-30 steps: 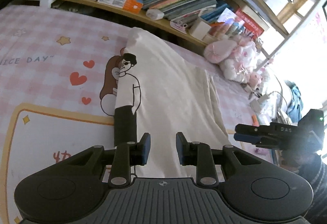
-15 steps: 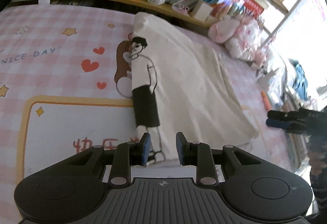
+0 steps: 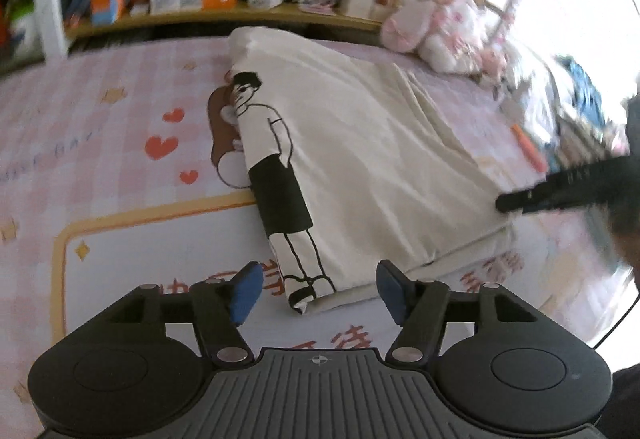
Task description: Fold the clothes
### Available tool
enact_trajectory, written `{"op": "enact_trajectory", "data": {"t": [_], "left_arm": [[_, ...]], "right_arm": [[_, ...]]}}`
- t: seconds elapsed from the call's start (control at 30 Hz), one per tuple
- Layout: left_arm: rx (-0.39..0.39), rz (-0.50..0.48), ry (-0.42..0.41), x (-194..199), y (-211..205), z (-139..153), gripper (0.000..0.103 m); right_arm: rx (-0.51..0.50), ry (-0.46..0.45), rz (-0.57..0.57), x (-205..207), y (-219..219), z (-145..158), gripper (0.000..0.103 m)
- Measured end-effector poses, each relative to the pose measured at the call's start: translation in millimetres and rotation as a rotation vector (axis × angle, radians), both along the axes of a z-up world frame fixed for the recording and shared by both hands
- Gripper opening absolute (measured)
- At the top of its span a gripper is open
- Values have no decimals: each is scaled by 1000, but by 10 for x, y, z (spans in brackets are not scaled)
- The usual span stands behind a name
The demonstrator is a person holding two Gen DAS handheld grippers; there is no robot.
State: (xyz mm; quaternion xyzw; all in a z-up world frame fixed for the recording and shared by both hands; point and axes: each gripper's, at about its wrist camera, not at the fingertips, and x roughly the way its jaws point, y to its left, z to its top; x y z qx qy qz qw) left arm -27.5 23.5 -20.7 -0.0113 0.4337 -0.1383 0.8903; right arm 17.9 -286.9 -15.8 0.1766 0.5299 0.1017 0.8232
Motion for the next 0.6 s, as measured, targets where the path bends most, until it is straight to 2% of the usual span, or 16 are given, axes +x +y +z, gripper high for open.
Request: {"op": "enact_trajectory", "data": {"t": [0.07, 0.17, 0.3, 0.6], "left_arm": [[59, -32, -8, -13, -79, -32, 64], [135, -80, -27, -38, -187, -72, 65], [179, -112, -67, -86, -254, -92, 66], [221, -108, -108, -143, -323, -173, 66]], "right_arm": [[-6, 16, -4, 9, 13, -19, 25], [-22, 7, 23, 15, 60, 23, 9], [-52, -40, 69, 14, 145, 222, 7], [18, -122, 84, 80, 263, 686, 7]]}}
